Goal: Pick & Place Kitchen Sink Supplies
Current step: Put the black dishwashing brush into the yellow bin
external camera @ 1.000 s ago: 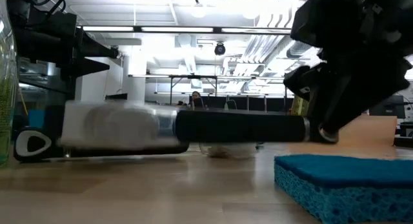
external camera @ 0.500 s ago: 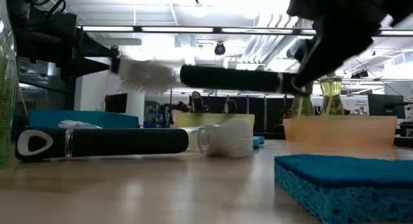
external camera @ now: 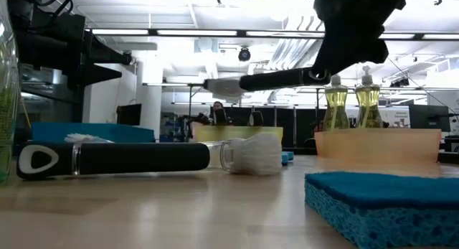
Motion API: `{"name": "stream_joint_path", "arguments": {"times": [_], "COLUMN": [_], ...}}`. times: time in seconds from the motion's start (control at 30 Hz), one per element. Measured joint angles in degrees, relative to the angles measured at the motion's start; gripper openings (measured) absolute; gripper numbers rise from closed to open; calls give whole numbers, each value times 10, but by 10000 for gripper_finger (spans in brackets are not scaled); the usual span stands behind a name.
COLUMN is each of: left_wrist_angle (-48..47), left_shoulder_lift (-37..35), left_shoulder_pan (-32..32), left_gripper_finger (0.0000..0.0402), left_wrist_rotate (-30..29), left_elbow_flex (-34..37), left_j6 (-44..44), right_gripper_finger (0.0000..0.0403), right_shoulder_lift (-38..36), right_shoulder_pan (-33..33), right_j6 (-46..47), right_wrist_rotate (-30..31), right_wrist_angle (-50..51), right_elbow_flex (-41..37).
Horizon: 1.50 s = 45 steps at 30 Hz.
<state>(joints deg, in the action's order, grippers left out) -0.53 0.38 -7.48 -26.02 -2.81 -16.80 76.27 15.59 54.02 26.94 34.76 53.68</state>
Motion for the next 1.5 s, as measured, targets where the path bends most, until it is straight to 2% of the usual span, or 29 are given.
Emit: {"name": "stream_joint_path", "arguments": {"times": [0.3,0.6,0.9,1.07,1.33,1.5], "left_wrist_angle": [0,0,0,0,0,0], "left_shoulder_lift": [0,0,0,0,0,0], "left_shoulder_pan": [0,0,0,0,0,0], "left_gripper_finger": [280,280,280,280,280,280], "left_wrist_rotate": [0,0,0,0,0,0], "left_elbow_flex": [0,0,0,0,0,0], "left_j6": [0,0,0,0,0,0], "right_gripper_finger": [86,86,86,86,86,86], "right_shoulder_lift": [0,0,11,57,177,247], "right_shoulder_pan": [-84,-161,-203,-219,-227,-228], "right_j6": [20,60,24,-37,-156,-213], "right_wrist_rotate": [-32,-31,-26,11,63,140], "right_wrist_angle": [15,55,130,227,378,468], "right_elbow_flex": [24,25,36,115,269,342]}}
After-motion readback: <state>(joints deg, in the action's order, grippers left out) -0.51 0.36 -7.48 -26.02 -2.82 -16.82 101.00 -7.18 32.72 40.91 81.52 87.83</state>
